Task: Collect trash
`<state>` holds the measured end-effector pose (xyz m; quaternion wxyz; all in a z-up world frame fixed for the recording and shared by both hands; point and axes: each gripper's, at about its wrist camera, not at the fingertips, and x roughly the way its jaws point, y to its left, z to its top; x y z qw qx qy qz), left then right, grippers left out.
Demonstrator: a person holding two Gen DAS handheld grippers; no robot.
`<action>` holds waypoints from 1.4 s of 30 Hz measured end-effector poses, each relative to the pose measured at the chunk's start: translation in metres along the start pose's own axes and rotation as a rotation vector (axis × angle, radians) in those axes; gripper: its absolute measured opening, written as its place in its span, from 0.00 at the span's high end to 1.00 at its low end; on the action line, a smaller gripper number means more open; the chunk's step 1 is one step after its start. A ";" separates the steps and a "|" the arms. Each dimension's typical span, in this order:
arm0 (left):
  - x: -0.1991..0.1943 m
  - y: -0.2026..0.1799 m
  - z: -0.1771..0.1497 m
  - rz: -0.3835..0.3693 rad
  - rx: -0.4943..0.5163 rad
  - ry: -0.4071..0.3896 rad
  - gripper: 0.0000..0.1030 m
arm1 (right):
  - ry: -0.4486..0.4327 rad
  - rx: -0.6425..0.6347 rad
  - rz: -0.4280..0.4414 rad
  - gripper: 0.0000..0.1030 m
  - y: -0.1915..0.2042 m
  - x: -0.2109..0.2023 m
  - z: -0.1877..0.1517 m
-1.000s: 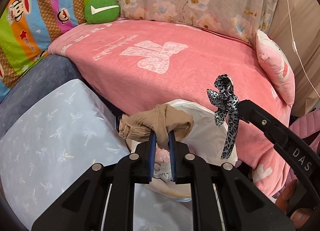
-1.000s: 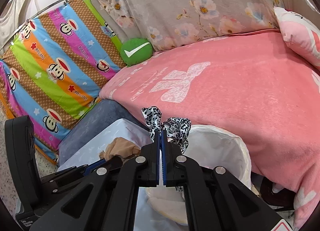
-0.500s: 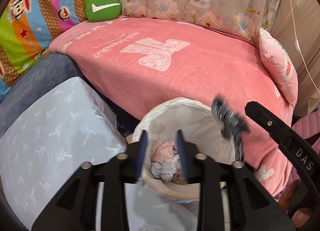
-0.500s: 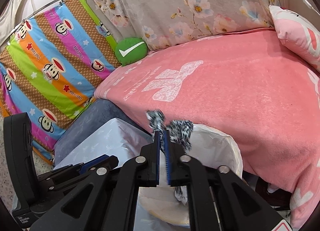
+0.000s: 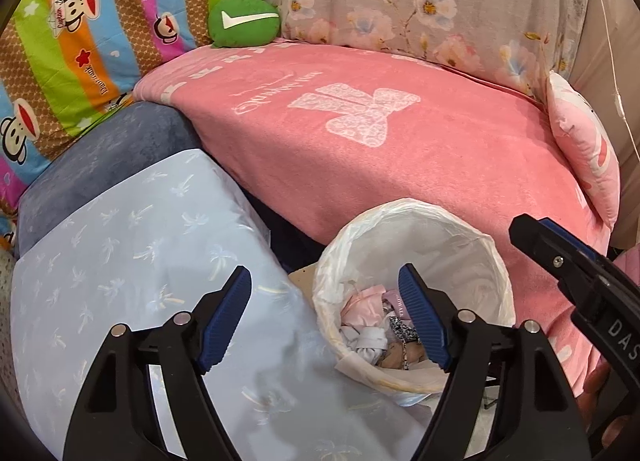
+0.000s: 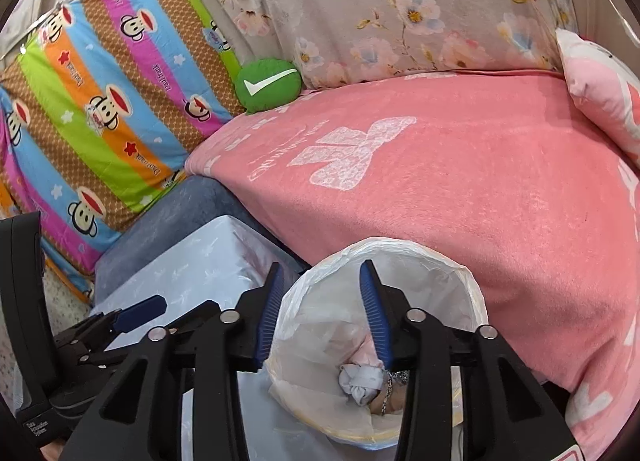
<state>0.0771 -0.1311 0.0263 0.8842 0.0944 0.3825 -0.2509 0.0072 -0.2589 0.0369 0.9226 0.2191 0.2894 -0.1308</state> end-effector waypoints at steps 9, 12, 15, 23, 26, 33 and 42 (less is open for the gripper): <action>-0.006 0.017 -0.014 0.048 -0.016 -0.006 0.22 | 0.037 -0.124 -0.072 0.47 0.026 -0.005 -0.010; -0.007 0.022 -0.017 0.060 -0.026 -0.002 0.19 | 0.045 -0.154 -0.106 0.40 0.033 -0.007 -0.015; -0.009 0.026 -0.020 0.075 -0.031 -0.004 0.17 | 0.048 -0.196 -0.160 0.35 0.043 -0.009 -0.022; -0.013 0.033 -0.032 0.107 -0.037 0.003 0.16 | 0.067 -0.219 -0.188 0.22 0.045 -0.014 -0.032; -0.012 0.034 -0.036 0.116 -0.040 0.012 0.15 | 0.079 -0.226 -0.187 0.17 0.046 -0.014 -0.034; -0.011 0.036 -0.045 0.138 -0.050 0.029 0.13 | 0.124 -0.228 -0.197 0.16 0.045 -0.011 -0.043; -0.013 0.038 -0.054 0.148 -0.056 0.030 0.13 | 0.124 -0.243 -0.222 0.11 0.043 -0.005 -0.056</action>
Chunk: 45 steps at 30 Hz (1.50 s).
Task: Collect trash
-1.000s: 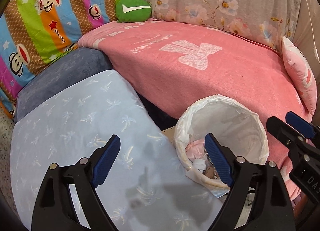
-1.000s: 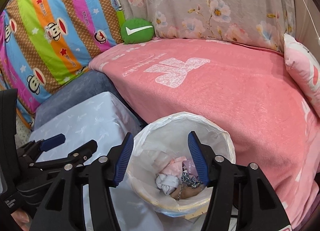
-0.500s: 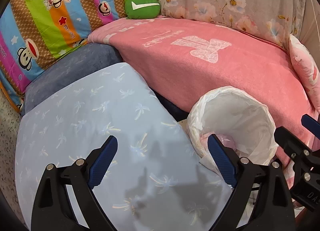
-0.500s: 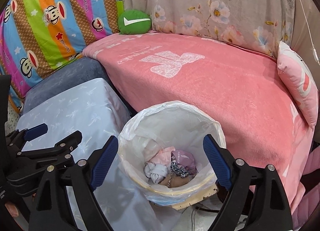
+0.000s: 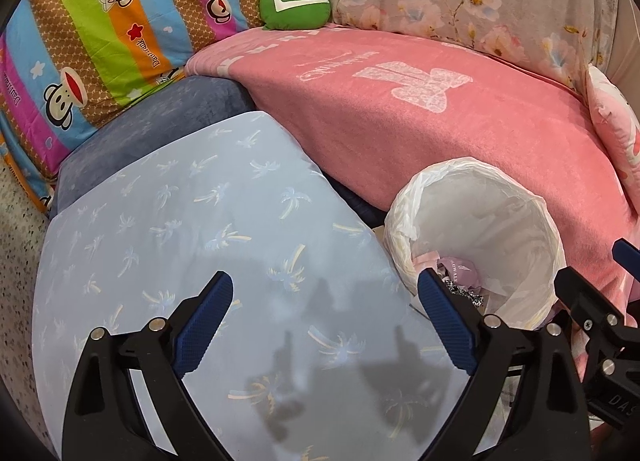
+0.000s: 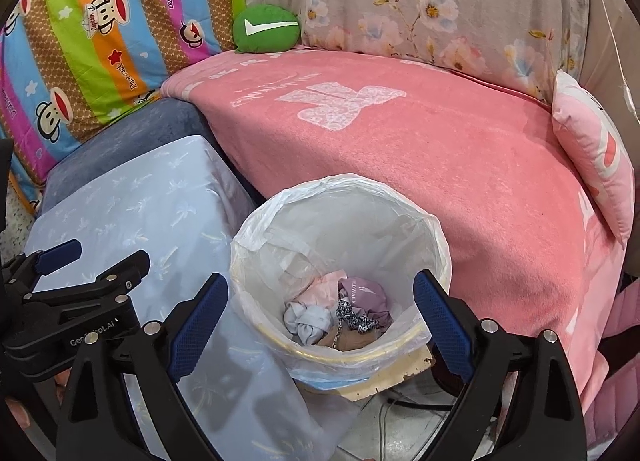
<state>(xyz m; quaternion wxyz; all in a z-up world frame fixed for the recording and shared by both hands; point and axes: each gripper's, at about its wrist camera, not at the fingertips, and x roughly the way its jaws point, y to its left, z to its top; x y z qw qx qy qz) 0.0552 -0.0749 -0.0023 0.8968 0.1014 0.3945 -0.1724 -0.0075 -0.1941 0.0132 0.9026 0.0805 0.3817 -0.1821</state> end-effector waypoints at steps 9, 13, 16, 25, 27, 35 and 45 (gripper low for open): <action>0.001 0.000 -0.005 0.007 -0.004 0.009 0.13 | -0.009 -0.014 -0.020 0.11 0.001 0.000 -0.006; 0.002 -0.001 -0.008 0.013 -0.006 0.009 0.13 | -0.006 -0.019 -0.020 0.10 0.002 0.000 -0.007; 0.003 -0.002 -0.008 0.018 -0.003 0.008 0.12 | 0.001 -0.018 -0.022 0.10 0.002 0.001 -0.007; 0.003 -0.003 -0.012 0.028 -0.012 0.014 0.09 | 0.014 -0.007 -0.032 0.10 0.003 0.003 -0.013; 0.003 -0.004 -0.013 0.026 -0.010 0.018 0.08 | 0.016 -0.003 -0.035 0.10 0.002 0.003 -0.014; 0.004 -0.009 -0.018 0.022 -0.003 0.039 0.08 | 0.033 0.016 -0.041 0.10 -0.003 0.005 -0.020; 0.000 -0.014 -0.024 0.025 -0.011 0.044 0.08 | 0.035 0.028 -0.046 0.10 -0.007 0.003 -0.029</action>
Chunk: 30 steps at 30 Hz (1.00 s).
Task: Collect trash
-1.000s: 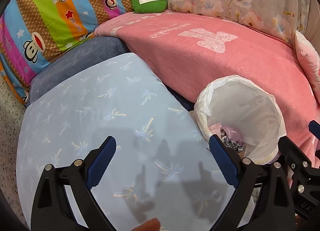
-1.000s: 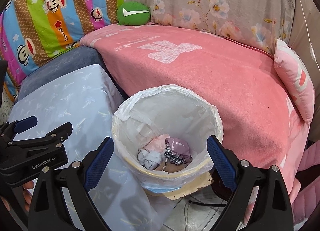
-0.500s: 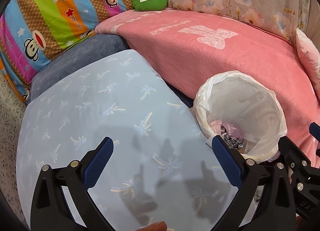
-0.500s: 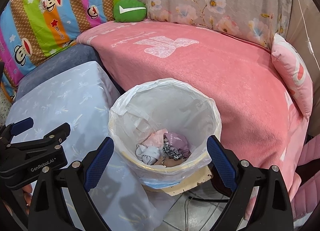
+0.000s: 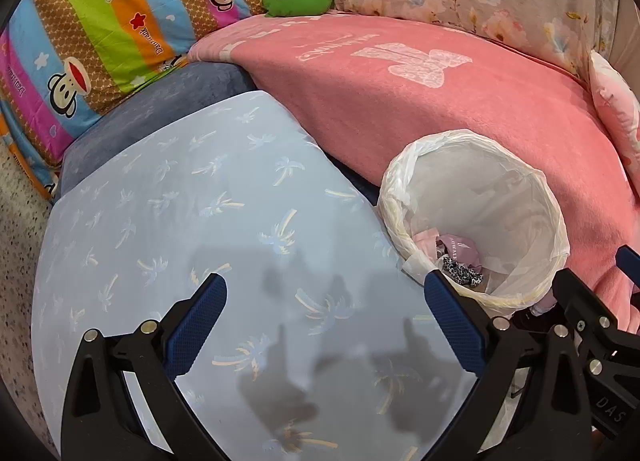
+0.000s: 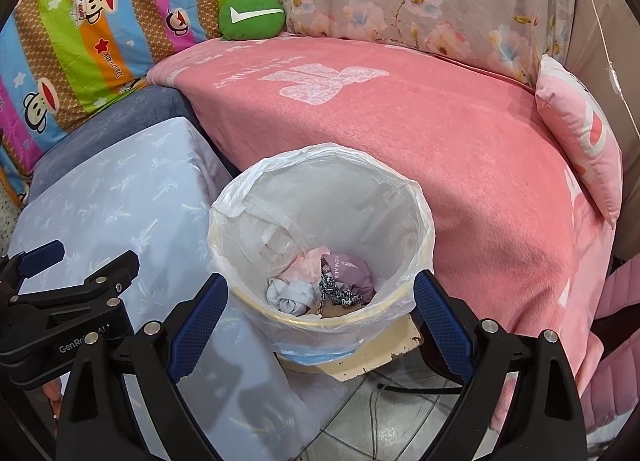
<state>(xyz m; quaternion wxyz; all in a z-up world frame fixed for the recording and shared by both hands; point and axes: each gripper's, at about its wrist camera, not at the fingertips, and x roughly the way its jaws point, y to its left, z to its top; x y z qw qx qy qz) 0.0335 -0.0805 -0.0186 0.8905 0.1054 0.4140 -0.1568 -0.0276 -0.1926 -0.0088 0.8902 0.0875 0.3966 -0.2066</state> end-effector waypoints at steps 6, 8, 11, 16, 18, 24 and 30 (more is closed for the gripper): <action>-0.003 -0.001 -0.005 -0.004 -0.008 -0.010 0.07 | -0.001 0.005 0.002 0.10 -0.003 -0.002 -0.002; -0.004 -0.003 -0.007 -0.002 -0.003 -0.009 0.07 | -0.001 0.005 0.002 0.10 -0.004 -0.002 -0.003; -0.005 -0.004 -0.008 -0.001 0.004 -0.012 0.07 | -0.001 0.007 0.003 0.10 -0.004 -0.003 -0.004; -0.006 -0.005 -0.009 -0.003 0.007 -0.013 0.07 | -0.001 0.009 0.003 0.10 -0.005 -0.004 -0.006; -0.006 -0.005 -0.009 -0.001 0.008 -0.013 0.07 | -0.003 0.008 0.002 0.10 -0.005 -0.005 -0.007; -0.006 -0.005 -0.009 0.000 0.008 -0.012 0.07 | -0.003 0.010 0.002 0.10 -0.005 -0.005 -0.008; -0.007 -0.005 -0.009 -0.002 0.008 -0.013 0.07 | -0.003 0.012 0.002 0.10 -0.006 -0.007 -0.010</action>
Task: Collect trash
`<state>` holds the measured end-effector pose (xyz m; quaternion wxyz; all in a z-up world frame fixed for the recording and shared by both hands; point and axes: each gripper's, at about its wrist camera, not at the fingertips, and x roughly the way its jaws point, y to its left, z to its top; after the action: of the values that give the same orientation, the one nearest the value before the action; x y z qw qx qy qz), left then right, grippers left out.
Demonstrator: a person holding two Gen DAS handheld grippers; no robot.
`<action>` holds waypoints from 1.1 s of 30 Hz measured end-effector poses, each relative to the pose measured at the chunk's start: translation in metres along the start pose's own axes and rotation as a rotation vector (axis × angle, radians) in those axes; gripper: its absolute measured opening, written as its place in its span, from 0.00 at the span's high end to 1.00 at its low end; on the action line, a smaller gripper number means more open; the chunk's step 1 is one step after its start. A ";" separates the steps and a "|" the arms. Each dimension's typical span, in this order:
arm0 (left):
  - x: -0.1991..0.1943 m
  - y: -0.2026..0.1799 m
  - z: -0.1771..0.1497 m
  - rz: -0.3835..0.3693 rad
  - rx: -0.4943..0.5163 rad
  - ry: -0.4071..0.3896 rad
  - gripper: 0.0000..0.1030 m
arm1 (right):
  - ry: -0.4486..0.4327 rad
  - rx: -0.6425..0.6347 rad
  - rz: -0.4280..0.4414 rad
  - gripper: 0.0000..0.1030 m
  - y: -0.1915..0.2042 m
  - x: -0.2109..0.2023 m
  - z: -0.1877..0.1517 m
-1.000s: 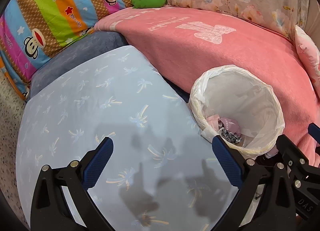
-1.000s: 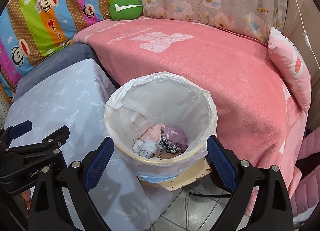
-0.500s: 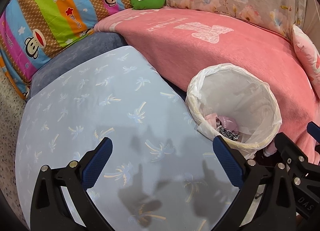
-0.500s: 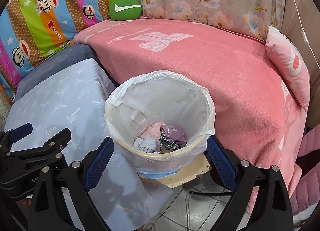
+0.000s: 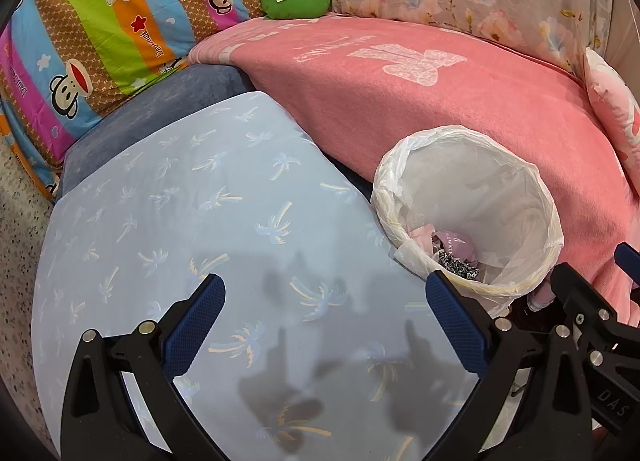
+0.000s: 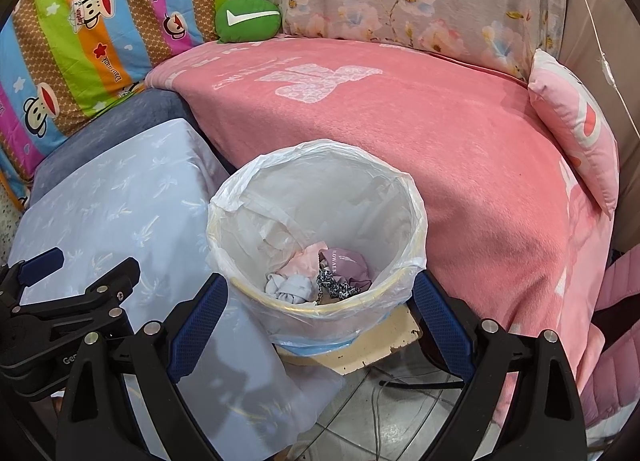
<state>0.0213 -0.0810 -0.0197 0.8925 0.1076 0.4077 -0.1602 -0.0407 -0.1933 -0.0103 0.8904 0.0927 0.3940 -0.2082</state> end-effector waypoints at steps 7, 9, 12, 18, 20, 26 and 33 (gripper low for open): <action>0.000 0.001 -0.002 -0.003 0.001 0.009 0.07 | 0.000 0.003 0.001 0.10 -0.001 -0.001 -0.001; 0.000 0.001 -0.002 -0.005 0.001 0.009 0.07 | 0.000 0.001 0.000 0.10 -0.001 -0.001 -0.001; 0.001 0.000 -0.002 -0.006 0.003 0.012 0.07 | 0.001 0.001 0.001 0.10 -0.001 -0.001 -0.002; 0.003 -0.001 -0.002 -0.006 0.008 0.015 0.07 | 0.001 0.005 0.000 0.10 -0.002 -0.001 -0.003; 0.004 -0.002 -0.002 -0.007 0.011 0.017 0.07 | 0.003 0.006 -0.003 0.10 -0.003 -0.001 -0.005; 0.005 -0.004 -0.001 -0.007 0.018 0.020 0.07 | 0.009 0.009 -0.004 0.10 -0.006 0.004 -0.004; 0.006 -0.005 -0.001 -0.010 0.022 0.023 0.07 | 0.013 0.011 -0.007 0.10 -0.005 0.006 -0.002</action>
<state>0.0229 -0.0863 -0.0255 0.8857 0.1173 0.4167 -0.1677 -0.0408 -0.1992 -0.0161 0.8866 0.0977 0.3990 -0.2128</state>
